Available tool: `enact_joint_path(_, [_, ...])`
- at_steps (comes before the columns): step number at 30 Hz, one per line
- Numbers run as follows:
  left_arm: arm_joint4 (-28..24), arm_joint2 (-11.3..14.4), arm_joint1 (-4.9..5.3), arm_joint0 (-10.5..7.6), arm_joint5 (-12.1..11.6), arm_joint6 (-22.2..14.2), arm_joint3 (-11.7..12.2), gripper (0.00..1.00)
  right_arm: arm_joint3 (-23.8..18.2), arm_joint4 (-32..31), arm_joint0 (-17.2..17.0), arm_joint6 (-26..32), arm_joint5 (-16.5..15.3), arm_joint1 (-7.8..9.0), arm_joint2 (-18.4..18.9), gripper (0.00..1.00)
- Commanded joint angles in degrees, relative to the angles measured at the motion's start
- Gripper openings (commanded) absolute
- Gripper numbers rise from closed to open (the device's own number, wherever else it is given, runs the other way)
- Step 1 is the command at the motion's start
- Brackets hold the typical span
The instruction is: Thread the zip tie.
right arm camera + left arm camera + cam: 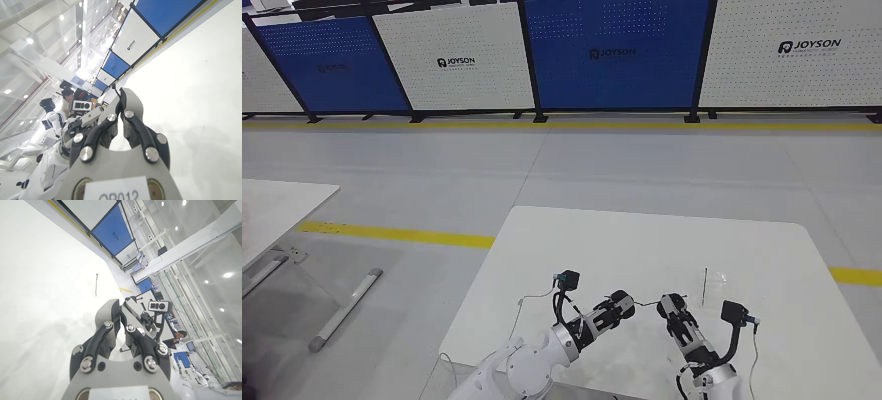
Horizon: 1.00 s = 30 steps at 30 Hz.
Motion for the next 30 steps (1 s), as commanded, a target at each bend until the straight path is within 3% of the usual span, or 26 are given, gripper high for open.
enact_joint_path(1, [0.0, 0.0, 0.00, 0.00, 0.0, 0.0, 0.0, 0.00, 0.0, -0.1, 0.1, 0.0, -0.1, -0.03, 0.0, 0.00])
enact_joint_path(8, [-5.1, -0.1, -0.25, -0.14, -0.2, -0.5, 0.4, 0.00, -0.1, 0.0, -0.5, 0.1, -1.9, 0.02, 0.6, 0.00])
enact_joint_path(15, [-10.8, -0.9, -0.21, -0.58, -0.4, -4.3, 0.6, 0.00, -0.2, 0.3, -1.3, 0.1, -3.3, 0.15, 1.9, 0.00])
enact_joint_path(22, [-5.9, -0.4, -0.21, -0.89, 1.4, -2.1, 0.7, 0.00, -1.0, 0.4, -2.4, -0.6, -4.1, 0.23, 3.0, 0.00])
enact_joint_path(30, [-5.9, -0.4, -0.21, -0.89, 1.4, -2.1, 0.7, 0.00, -1.3, 0.7, -2.8, -0.7, -3.8, 0.27, 3.6, 0.00])
